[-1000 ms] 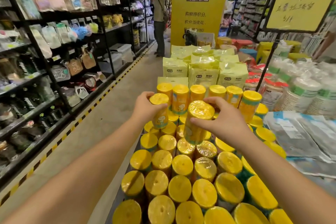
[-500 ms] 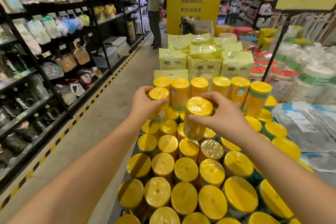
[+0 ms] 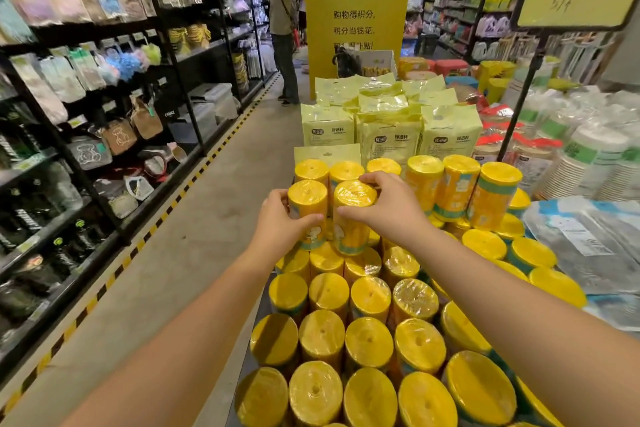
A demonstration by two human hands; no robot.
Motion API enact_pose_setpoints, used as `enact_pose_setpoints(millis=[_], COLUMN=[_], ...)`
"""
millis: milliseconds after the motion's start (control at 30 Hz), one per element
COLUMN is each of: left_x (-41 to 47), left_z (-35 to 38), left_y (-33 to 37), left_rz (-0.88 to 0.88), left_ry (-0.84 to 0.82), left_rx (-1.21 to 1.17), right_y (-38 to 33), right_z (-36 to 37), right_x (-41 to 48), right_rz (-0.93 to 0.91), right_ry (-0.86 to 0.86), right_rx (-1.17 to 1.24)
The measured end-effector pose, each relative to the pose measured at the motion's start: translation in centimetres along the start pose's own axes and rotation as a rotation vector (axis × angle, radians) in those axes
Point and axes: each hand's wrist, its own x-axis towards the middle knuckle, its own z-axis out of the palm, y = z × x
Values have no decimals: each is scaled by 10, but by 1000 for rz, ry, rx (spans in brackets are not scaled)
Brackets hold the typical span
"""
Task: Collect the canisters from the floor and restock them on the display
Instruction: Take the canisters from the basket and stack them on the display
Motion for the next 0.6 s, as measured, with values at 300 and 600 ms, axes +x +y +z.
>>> enact_pose_setpoints(millis=[300,600], left_x=[-4,-11], left_z=[-3,-5], left_y=[2,8], left_rz=[14,-42], left_ry=[-8,-29], left_rx=[32,63], right_y=[6,11], right_z=[26,30], right_x=[9,8], right_rz=[23,8], right_ry=[45,-32], right_rx=[67,13])
